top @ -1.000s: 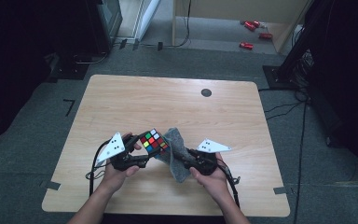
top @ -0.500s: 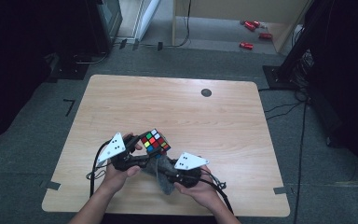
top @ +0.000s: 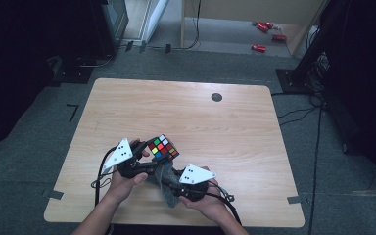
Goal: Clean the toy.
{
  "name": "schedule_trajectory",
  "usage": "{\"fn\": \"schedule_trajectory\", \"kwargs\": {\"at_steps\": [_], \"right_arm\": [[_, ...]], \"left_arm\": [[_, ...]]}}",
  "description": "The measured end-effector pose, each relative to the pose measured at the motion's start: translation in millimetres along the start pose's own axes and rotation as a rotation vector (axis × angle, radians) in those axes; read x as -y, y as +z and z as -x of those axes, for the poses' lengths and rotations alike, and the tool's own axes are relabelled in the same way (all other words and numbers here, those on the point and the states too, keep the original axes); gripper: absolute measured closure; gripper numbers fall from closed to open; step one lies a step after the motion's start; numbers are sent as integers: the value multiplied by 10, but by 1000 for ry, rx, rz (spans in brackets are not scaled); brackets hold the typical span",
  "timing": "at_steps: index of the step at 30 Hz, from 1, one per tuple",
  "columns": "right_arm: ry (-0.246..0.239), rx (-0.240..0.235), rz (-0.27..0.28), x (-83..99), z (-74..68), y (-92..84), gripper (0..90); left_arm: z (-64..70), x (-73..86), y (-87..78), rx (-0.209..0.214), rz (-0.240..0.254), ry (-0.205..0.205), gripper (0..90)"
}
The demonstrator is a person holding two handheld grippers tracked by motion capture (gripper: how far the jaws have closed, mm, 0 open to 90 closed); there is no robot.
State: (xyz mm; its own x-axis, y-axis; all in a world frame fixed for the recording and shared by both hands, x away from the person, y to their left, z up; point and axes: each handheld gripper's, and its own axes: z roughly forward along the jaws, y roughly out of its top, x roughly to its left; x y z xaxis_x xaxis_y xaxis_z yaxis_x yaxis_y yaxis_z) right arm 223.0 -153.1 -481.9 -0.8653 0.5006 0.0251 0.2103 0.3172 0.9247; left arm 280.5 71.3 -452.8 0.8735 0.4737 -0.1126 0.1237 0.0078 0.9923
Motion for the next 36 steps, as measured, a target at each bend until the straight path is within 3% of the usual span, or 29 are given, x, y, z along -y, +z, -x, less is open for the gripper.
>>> {"fn": "schedule_trajectory", "kwargs": {"at_steps": [2, 4, 14, 21, 24, 28, 36], "right_arm": [[-19, 13, -36, 2, 2, 7, 656], [1, 48, -53, 5, 72, -28, 658], [200, 275, 45, -21, 656, -537, 661], [270, 421, 57, 33, 901, -730, 661], [301, 453, 62, 63, 971, -789, 661], [309, 495, 56, 93, 1030, -849, 661], [298, 589, 33, 172, 1135, -983, 660]], "left_arm": [[-17, -3, -13, -11, 0, -1, 346], [-41, -5, -30, -27, 2, -6, 346], [-116, 5, -82, -93, -7, 4, 345], [-129, 70, -35, -173, -75, 22, 346], [-121, 108, 21, -222, -117, 43, 346], [-120, 152, 83, -266, -166, 64, 346], [-230, 251, 173, -345, -228, 41, 345]]}}
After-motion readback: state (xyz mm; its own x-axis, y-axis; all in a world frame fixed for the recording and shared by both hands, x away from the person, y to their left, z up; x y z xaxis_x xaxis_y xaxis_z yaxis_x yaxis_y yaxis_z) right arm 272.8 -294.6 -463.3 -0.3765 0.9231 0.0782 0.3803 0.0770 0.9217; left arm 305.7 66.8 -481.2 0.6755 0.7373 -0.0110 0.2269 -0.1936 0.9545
